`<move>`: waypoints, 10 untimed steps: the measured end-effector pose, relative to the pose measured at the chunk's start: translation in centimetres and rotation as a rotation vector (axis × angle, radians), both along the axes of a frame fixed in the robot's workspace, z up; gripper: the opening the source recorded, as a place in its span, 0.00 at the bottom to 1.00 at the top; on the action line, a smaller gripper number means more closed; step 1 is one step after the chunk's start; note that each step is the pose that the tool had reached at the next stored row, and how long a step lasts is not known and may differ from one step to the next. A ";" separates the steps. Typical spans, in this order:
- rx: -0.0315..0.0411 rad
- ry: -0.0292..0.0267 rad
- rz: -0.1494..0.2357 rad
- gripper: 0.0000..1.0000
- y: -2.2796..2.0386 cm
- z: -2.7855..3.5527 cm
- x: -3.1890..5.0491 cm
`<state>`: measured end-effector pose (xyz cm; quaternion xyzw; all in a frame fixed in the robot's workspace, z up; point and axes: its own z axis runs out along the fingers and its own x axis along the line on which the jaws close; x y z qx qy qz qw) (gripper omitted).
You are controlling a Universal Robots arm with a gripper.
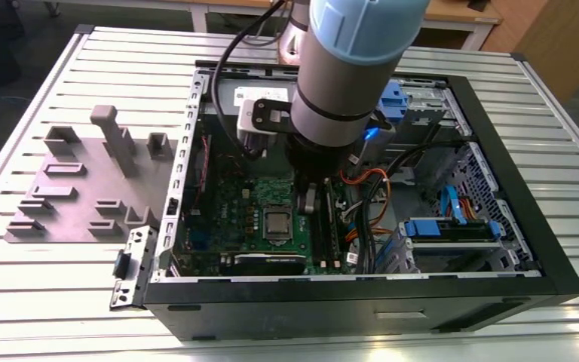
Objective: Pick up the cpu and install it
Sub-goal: 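Install the first cpu locking lever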
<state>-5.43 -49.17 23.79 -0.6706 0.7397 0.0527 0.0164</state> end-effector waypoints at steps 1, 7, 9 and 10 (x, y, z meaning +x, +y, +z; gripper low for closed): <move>-0.0087 0.0000 0.000 0.11 0.00 -0.02 0.00; -0.0301 0.0001 0.000 0.11 0.00 -0.24 0.00; -0.0320 0.0000 0.000 0.11 0.00 -0.37 0.00; -0.0330 0.0000 0.000 0.11 0.00 -0.42 0.00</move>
